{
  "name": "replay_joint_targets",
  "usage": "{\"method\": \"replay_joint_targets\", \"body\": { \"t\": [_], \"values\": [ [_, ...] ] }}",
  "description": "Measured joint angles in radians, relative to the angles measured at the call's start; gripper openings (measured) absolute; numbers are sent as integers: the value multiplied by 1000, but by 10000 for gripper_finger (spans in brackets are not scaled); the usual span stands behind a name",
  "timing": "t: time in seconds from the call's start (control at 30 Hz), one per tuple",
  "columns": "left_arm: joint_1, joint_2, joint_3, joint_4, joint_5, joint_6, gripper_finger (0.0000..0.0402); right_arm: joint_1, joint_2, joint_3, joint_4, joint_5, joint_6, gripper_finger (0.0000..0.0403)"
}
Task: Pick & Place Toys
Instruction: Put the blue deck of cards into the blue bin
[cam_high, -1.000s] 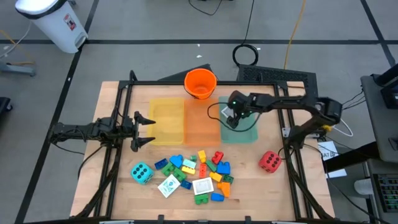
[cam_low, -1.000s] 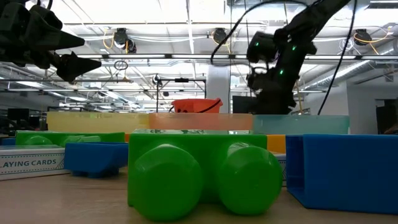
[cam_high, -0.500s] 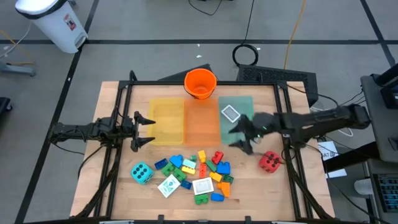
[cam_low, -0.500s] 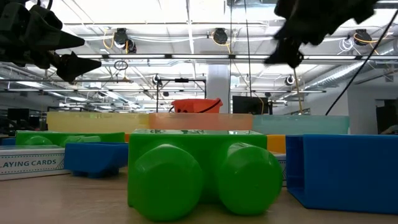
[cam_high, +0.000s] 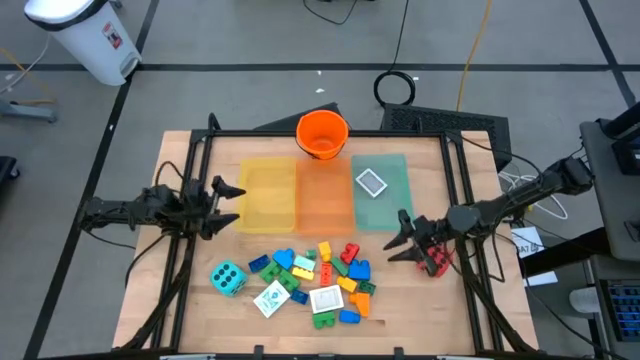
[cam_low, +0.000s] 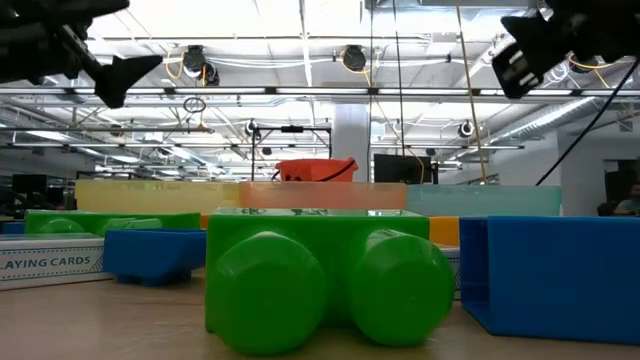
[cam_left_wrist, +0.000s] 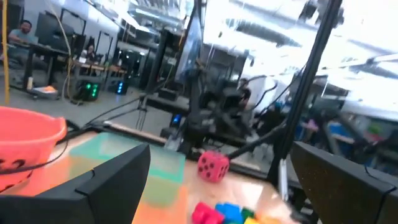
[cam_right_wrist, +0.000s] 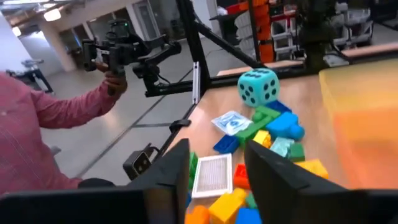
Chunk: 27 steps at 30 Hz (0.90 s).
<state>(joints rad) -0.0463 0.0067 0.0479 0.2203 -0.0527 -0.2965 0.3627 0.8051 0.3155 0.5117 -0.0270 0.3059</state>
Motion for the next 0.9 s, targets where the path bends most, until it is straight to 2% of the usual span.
{"method": "replay_joint_targets", "body": {
  "t": [0.13,0.3,0.47,0.63,0.77,0.9],
  "values": [
    [0,0,0,14,-8,-13,392,13,-57,-64,3,5,7,59],
    [0,0,0,15,-90,-125,392,11,-107,-165,122,31,22,7],
    [0,0,0,21,-108,-164,392,11,-129,-237,231,29,38,15],
    [-5,9,10,20,-28,-280,392,11,-132,-248,260,27,49,22],
    [-77,159,88,12,-38,-288,392,11,-133,-250,264,26,49,21],
    [-203,477,260,-78,-82,-271,392,11,-132,-251,263,26,49,15]
  ]
}}
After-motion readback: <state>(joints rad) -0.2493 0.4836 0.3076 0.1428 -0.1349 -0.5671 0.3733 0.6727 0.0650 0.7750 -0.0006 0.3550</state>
